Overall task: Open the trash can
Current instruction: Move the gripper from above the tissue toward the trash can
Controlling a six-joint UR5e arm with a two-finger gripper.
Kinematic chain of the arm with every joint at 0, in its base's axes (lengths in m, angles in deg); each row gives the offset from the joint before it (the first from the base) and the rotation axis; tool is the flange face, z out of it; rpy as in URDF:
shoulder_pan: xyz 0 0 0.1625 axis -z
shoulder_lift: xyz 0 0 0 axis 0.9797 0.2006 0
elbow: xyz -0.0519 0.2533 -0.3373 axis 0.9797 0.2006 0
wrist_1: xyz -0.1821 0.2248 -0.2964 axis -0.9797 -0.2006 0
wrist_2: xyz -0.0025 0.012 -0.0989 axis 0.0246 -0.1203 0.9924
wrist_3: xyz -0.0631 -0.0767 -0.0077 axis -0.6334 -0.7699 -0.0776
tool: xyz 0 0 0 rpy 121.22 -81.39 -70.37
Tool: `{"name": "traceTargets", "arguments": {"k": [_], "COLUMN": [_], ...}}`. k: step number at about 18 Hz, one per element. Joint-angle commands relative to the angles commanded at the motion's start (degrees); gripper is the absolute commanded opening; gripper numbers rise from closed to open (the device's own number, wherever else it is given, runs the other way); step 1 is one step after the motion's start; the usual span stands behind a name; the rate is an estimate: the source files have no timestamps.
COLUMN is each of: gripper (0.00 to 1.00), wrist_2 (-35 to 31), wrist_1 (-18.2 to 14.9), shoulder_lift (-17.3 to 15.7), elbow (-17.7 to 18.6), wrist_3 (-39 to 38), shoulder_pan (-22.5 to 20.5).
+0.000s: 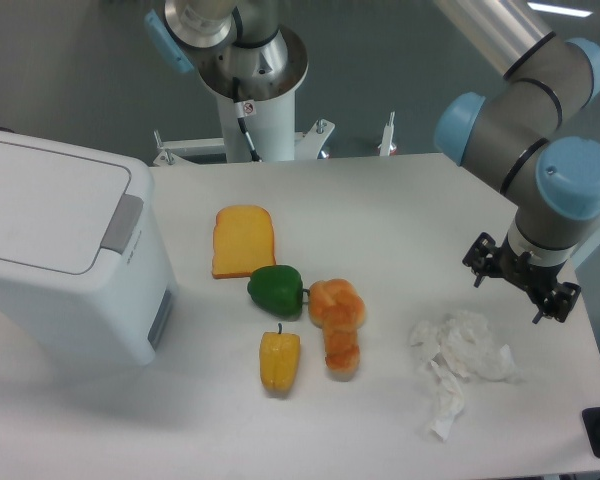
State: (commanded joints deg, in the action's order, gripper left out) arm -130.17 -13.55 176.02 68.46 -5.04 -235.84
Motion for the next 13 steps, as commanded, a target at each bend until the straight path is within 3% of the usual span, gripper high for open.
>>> {"name": "traceTargets", "arguments": {"k": [8,13], "gripper": [1.00,1.00], "wrist_2": [-0.2,0.5], "wrist_1": [0.0,2.0], "shoulder_lift": [-1.1,-6.1], "elbow": [2.8,7.3], "wrist_3": [-1.2,-7.1], "shoulder_pan": [1.9,5.2]}}
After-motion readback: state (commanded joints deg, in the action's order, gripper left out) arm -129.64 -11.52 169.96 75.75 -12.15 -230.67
